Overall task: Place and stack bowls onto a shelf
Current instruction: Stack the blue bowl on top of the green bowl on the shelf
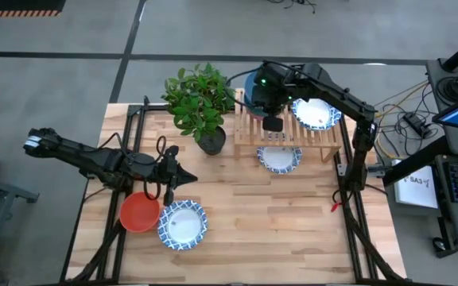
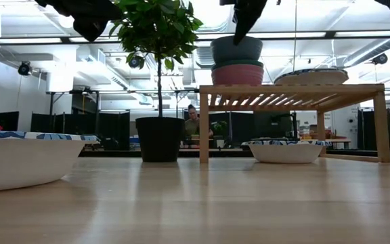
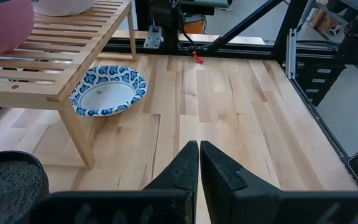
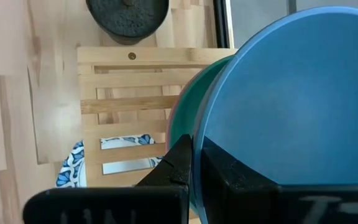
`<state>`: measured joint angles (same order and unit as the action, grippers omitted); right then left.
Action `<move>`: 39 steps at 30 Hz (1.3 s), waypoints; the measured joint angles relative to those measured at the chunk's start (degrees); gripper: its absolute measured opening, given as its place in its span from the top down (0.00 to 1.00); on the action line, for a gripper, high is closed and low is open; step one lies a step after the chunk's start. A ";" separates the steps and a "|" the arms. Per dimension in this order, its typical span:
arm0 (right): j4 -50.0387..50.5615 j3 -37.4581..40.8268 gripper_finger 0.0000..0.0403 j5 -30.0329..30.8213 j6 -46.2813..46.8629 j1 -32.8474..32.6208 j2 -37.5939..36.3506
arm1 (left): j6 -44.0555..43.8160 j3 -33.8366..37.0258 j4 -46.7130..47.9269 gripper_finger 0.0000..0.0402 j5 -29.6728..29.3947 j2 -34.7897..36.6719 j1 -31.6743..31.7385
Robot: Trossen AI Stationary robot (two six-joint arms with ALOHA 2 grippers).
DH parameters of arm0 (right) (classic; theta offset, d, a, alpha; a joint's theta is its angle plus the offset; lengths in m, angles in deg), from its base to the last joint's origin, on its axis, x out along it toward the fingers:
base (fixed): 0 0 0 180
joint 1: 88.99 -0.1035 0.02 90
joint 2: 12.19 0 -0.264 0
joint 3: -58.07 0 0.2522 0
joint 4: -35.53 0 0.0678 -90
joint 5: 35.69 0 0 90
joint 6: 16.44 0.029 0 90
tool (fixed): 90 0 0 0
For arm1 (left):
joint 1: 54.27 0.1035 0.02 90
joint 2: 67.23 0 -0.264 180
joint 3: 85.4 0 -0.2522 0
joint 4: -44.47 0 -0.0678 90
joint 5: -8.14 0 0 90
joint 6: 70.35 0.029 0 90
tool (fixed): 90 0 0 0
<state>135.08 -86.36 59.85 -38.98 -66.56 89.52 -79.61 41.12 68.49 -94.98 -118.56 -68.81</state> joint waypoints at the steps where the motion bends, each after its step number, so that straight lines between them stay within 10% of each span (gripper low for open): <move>1: -0.04 0.00 0.98 0.00 0.25 0.00 0.00 | 0.00 0.00 0.00 1.00 0.00 0.00 0.02; 39: -1.00 0.02 0.69 0.46 6.41 0.37 -0.74 | -0.02 0.00 -0.83 1.00 0.00 -0.02 0.01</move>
<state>134.08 -86.34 60.31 -32.57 -66.19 88.78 -79.63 41.12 67.66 -94.98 -118.58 -68.80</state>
